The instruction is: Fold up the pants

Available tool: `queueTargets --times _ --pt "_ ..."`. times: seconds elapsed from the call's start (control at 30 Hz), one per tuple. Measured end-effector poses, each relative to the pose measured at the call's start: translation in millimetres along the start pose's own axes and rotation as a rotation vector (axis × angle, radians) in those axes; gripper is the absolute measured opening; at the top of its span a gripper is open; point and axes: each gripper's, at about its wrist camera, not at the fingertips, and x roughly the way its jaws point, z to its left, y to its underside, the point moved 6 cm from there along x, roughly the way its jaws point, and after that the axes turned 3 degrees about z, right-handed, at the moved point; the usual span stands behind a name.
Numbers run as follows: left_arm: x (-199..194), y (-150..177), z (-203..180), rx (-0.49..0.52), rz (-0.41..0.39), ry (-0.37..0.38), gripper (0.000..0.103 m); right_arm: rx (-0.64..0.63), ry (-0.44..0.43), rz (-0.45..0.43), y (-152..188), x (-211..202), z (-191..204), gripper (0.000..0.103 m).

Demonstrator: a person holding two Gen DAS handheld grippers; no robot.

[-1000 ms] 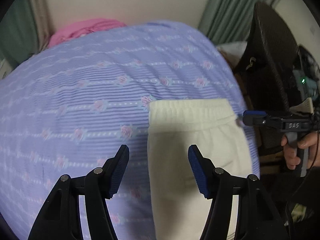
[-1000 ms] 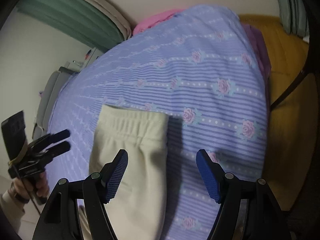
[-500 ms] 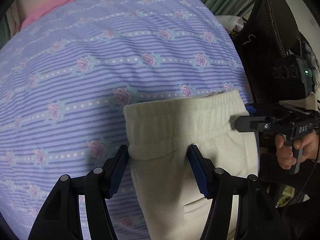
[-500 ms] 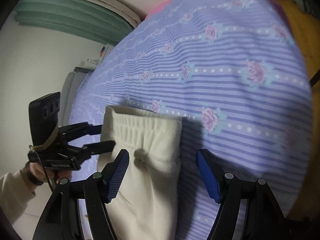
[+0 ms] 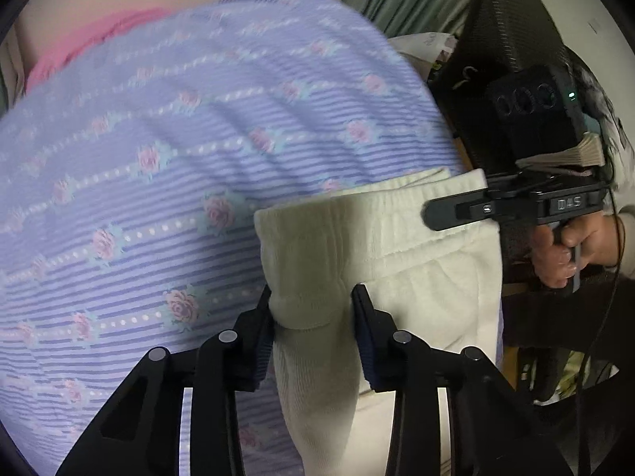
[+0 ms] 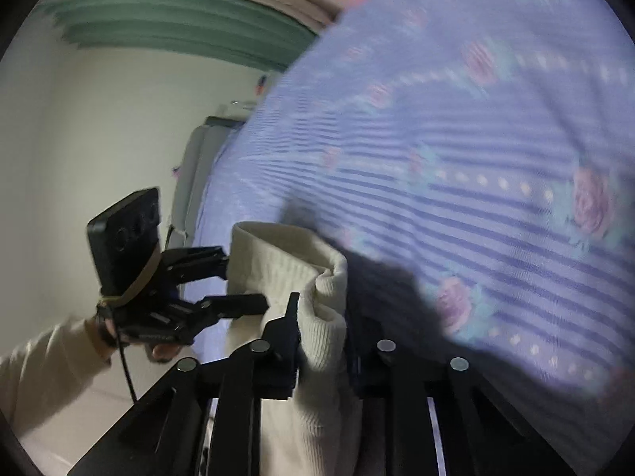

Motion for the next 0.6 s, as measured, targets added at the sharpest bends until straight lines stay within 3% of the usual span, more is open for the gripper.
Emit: queueTargets --times 0.17,0.33,0.5,0.6 --pt "-51 10 -23 0.050 -0.085 -0.008 0.035 -0.090 0.007 -0.066 2 -25 54 0.018" --pt "-119 40 -68 0.134 -0.195 -0.068 0.036 -0.230 0.019 -0.142 30 -56 134 0.017" --pt "-184 114 -115 0.189 -0.304 -0.137 0.036 -0.412 0.024 -0.196 93 -96 213 0.017" --pt "-209 178 -149 0.215 -0.349 -0.198 0.036 -0.526 0.044 -0.206 148 -101 261 0.017"
